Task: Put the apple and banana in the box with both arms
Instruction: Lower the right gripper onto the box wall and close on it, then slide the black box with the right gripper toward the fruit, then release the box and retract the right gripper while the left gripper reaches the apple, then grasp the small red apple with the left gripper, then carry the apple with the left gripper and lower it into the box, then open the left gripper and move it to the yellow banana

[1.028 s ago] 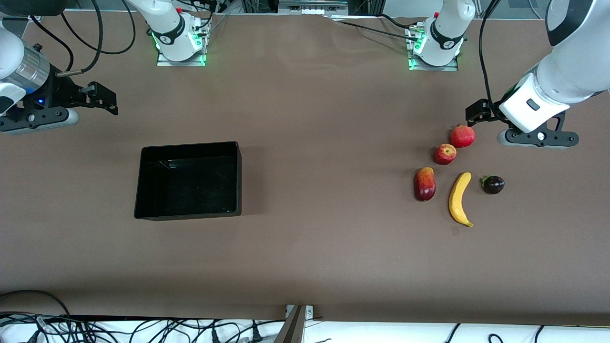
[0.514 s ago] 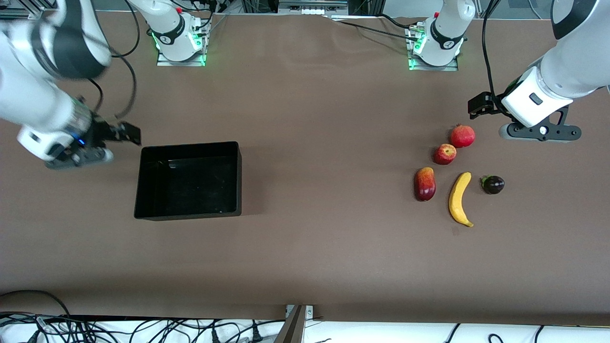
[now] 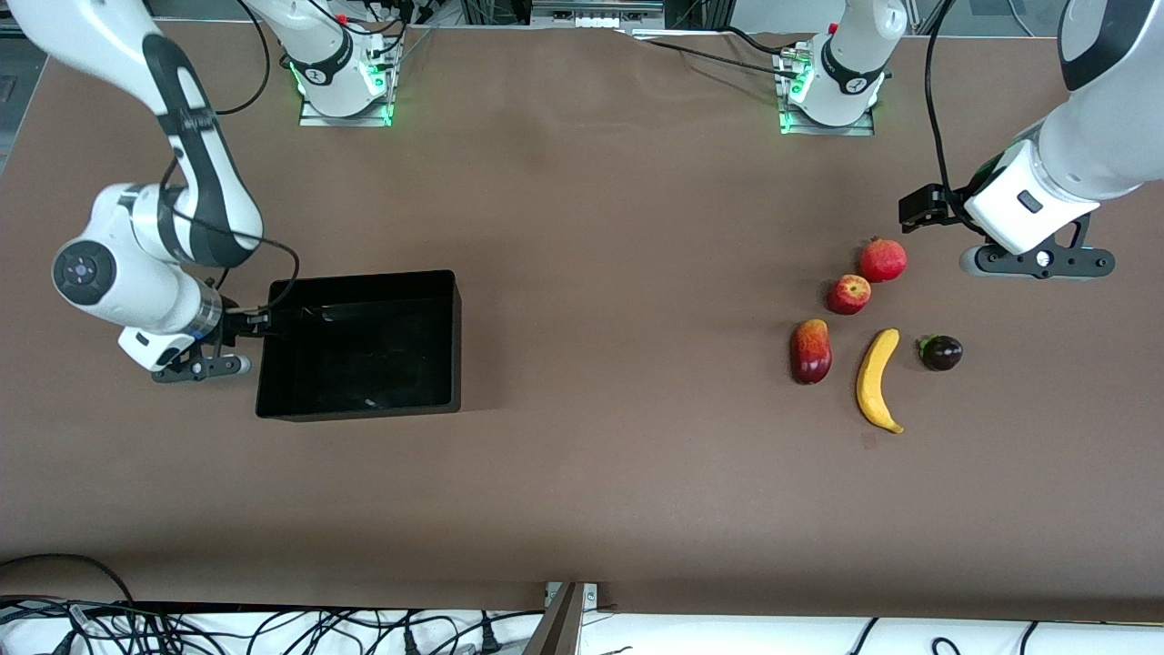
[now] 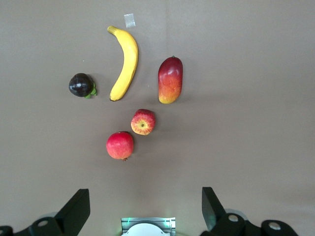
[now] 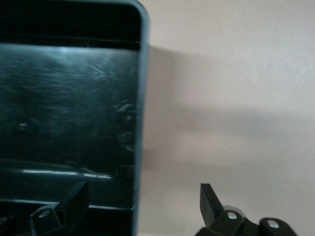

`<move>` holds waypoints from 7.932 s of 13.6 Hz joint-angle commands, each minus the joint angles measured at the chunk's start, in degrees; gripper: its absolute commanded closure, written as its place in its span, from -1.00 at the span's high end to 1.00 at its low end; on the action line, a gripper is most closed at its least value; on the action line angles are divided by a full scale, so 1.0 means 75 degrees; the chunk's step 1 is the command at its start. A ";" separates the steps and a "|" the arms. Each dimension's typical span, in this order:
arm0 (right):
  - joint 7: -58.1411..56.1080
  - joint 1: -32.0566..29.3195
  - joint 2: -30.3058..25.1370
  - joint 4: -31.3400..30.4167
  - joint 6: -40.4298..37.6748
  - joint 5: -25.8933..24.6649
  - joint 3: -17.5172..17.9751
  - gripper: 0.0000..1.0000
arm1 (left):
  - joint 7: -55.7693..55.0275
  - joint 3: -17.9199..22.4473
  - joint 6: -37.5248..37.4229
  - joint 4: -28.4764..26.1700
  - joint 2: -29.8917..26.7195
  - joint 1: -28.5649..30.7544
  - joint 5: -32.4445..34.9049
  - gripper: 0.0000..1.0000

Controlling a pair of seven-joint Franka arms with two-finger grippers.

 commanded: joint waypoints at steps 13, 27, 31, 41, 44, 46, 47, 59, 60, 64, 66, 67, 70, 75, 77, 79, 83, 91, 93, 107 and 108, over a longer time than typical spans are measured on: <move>0.0078 0.0248 0.0010 0.1357 -0.1332 0.0372 0.0485 -1.00 | -0.0051 -0.0066 0.0767 0.0196 0.0595 -0.0100 0.0152 1.00; 0.6602 0.4865 0.2129 0.4756 -0.1912 0.1546 0.0485 -1.00 | -0.0051 -0.0066 0.0862 0.0219 0.0642 -0.0112 0.0152 1.00; 0.7624 0.5709 0.2728 0.4947 -0.1045 0.1546 0.0485 -1.00 | -0.0051 -0.0066 0.0850 0.0208 0.0642 -0.0101 0.0152 1.00; 0.7603 0.5794 0.2345 0.4982 -0.1368 0.1452 -0.0063 1.00 | -0.0051 -0.0078 0.0850 0.0208 0.0642 -0.0112 0.0152 1.00; 0.6739 0.5536 0.1256 0.4959 -0.2307 0.1498 -0.1011 1.00 | -0.0051 -0.0078 0.0838 0.0208 0.0630 -0.0112 0.0152 1.00; 0.5534 0.5360 0.0518 0.4935 -0.3521 0.1581 -0.1563 1.00 | -0.0051 -0.0078 0.0838 0.0185 0.0642 -0.0112 0.0152 1.00; 0.5064 0.5313 0.0074 0.4912 -0.4108 0.1604 -0.1867 1.00 | -0.0051 -0.0078 0.0815 0.0161 0.0630 -0.0112 0.0152 1.00; 0.1602 0.1615 -0.2673 0.3858 -0.6750 0.0866 -0.0855 1.00 | 0.0253 -0.0148 0.3678 -0.3769 0.0387 -0.0194 0.0819 1.00; 0.1602 0.1215 -0.2766 0.3741 -0.6727 0.0796 -0.0456 1.00 | 0.0393 -0.0148 0.4254 -0.4310 0.0338 -0.0101 0.1006 1.00; 0.1614 0.0543 -0.3399 0.2803 -0.6236 0.0561 0.0333 1.00 | 0.0499 -0.0148 0.6270 -0.6034 0.0407 0.0156 0.1229 1.00; 0.1602 0.0555 -0.3400 0.2825 -0.6211 0.0433 0.0345 1.00 | 0.0500 -0.0160 0.7443 -0.6529 0.0688 0.0414 0.1627 1.00; 0.1602 0.0566 -0.3400 0.2849 -0.6200 0.0432 0.0345 1.00 | 0.0512 -0.0148 0.7714 -0.6565 0.0863 0.0520 0.1803 1.00; 0.1614 0.0648 -0.3341 0.2931 -0.5990 0.0071 0.0368 1.00 | 0.0500 -0.0160 0.8197 -0.6566 0.1133 0.0696 0.2238 1.00; 0.1708 0.0672 -0.3271 0.3142 -0.5883 0.0116 0.0333 1.00 | 0.0477 -0.0172 0.8116 -0.6508 0.1135 0.0696 0.2238 -0.64; 0.1754 0.0684 -0.3050 0.3142 -0.5860 0.0128 0.0345 1.00 | 0.0465 -0.0241 0.7685 -0.6239 0.0739 0.0650 0.2157 -0.65; 0.1720 0.0707 -0.3025 0.3177 -0.5825 0.0127 0.0356 1.00 | 0.0384 -0.0790 0.6074 -0.5050 0.0630 0.0638 0.2098 -0.61; 0.1720 0.0707 -0.3001 0.3212 -0.5696 0.0128 0.0356 1.00 | -0.0539 -0.1226 0.3431 -0.2385 0.1402 0.0183 0.0846 -0.58; 0.1743 0.0789 -0.2908 0.3189 -0.5543 0.0186 0.0368 1.00 | -0.2887 -0.1203 0.4608 -0.2649 0.2786 -0.1108 0.0480 -0.38; 0.1743 0.0789 -0.2919 0.3189 -0.5543 0.0186 0.0368 1.00 | -0.2898 -0.1203 0.5149 -0.3072 0.2798 -0.1108 0.0550 -0.30; 0.1755 0.0789 -0.2919 0.3189 -0.5543 0.0198 0.0368 1.00 | 0.1946 -0.0992 0.3154 -0.0377 0.3218 0.0916 0.1728 1.00; 0.1755 0.0789 -0.2919 0.3189 -0.5543 0.0209 0.0368 1.00 | 0.2301 -0.0992 0.3472 -0.0413 0.3522 0.1093 0.1989 1.00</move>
